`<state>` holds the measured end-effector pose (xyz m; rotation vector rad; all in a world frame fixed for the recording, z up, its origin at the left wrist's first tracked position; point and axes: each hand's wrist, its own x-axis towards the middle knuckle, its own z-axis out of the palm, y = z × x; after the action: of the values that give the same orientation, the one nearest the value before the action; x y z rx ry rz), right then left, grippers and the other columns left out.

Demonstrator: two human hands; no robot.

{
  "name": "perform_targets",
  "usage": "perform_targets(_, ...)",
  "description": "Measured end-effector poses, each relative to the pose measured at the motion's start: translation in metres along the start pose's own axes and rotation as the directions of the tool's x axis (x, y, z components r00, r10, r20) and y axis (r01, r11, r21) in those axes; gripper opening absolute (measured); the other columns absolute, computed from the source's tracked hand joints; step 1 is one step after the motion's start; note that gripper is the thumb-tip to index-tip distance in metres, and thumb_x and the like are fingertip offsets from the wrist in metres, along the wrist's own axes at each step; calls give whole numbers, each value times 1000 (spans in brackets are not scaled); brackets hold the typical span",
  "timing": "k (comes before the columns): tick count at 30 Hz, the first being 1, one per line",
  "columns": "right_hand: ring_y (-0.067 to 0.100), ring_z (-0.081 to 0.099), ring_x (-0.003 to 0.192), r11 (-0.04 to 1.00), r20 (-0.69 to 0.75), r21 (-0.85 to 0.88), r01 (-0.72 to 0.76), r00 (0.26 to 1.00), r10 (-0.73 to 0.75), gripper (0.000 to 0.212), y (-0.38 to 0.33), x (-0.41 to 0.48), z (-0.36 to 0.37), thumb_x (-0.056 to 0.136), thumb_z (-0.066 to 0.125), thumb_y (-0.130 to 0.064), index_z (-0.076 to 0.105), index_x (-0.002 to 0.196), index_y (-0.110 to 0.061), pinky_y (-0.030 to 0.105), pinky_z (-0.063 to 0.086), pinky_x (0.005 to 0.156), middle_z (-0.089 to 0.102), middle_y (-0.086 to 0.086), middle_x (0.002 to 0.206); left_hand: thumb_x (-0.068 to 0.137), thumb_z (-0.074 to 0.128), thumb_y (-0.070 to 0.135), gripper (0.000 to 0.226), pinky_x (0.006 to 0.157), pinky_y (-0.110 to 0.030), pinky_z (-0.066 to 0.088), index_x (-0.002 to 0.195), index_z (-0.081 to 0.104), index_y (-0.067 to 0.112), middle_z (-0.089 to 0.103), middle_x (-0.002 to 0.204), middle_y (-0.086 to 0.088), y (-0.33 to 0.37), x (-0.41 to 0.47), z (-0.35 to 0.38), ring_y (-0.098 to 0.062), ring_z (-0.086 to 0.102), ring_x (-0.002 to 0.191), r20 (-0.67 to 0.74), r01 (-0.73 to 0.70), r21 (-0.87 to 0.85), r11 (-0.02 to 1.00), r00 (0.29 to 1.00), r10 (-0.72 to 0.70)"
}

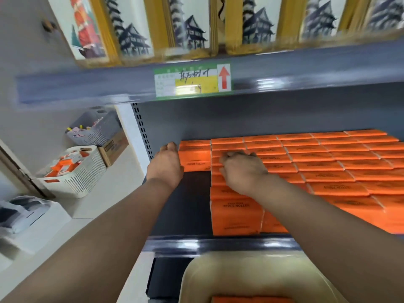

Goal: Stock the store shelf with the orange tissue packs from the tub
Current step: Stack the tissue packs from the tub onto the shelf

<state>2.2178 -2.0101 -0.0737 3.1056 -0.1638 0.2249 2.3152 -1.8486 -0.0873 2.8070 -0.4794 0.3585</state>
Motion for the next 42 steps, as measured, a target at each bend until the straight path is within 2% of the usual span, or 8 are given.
perform_targets(7, 29, 53, 114, 999, -48, 35, 27, 999, -25, 28, -5, -94, -10, 96, 42, -29, 55, 119, -18, 38, 43, 89, 57, 8, 121, 88, 59, 28, 38, 84, -38, 47, 122, 53, 13, 58, 120, -10, 16, -98, -36, -30, 50, 116, 78, -151, 102, 983, 987, 144)
perform_targets(13, 25, 51, 114, 995, -86, 96, 11, 996, -3, 28, -2, -179, 20, 97, 42, -27, 55, 120, -21, 36, 39, 90, 57, 3, 119, 87, 58, 22, 33, 80, -38, 51, 119, 55, 16, 61, 116, -4, 32, -183, -13, -24, 49, 114, 140, -270, 10, 963, 954, 266)
perform_targets(19, 23, 52, 115, 994, 131, 102, -49, 991, 35, 32, 4, -243, 84, 96, 43, -29, 56, 124, -26, 38, 43, 91, 58, 2, 124, 88, 56, 24, 36, 88, -37, 49, 124, 53, 22, 58, 123, -3, 44, -261, 52, -21, 52, 115, 370, -307, -19, 951, 882, 293)
perform_targets(23, 27, 58, 109, 992, 298, 118, -52, 954, 14, 29, 4, -277, 130, 93, 44, -22, 60, 117, -25, 35, 47, 85, 62, 4, 118, 90, 53, 24, 31, 89, -38, 46, 121, 53, 18, 57, 122, -7, 44, -309, 99, -27, 54, 114, 582, -314, -56, 948, 761, 287)
perform_targets(27, 28, 57, 114, 988, 456, 127, -83, 890, 16, 29, 10, -305, 167, 95, 42, -21, 59, 117, -21, 35, 47, 89, 61, 7, 123, 87, 60, 25, 38, 97, -34, 44, 122, 51, 16, 55, 128, -9, 32, -340, 134, -28, 52, 120, 689, -246, -90, 965, 684, 239)
perform_targets(32, 26, 51, 122, 981, 617, 173, -83, 786, -42, 33, 0, -321, 195, 95, 47, -19, 57, 125, -19, 33, 43, 96, 55, 8, 132, 82, 71, 31, 41, 89, -28, 46, 117, 57, 15, 57, 123, -4, 20, -358, 152, -21, 55, 112, 820, -130, -116, 985, 546, 169)
perform_targets(39, 25, 47, 126, 985, 759, 160, -71, 647, -77, 39, -4, -326, 211, 92, 56, -25, 53, 130, -19, 33, 41, 102, 50, 6, 137, 73, 77, 40, 59, 93, -35, 48, 124, 55, 16, 56, 128, -6, 29, -371, 165, -25, 55, 113, 954, -378, -89, 922, 235, 189)
perform_targets(42, 25, 47, 126, 985, 781, 162, -58, 617, -92, 44, -4, -326, 212, 90, 60, -27, 51, 132, -18, 35, 42, 102, 49, 6, 138, 84, 68, 27, 48, 95, -36, 46, 126, 54, 10, 53, 131, -12, 27, -372, 164, -30, 53, 118, 963, -468, -51, 882, 210, 167)
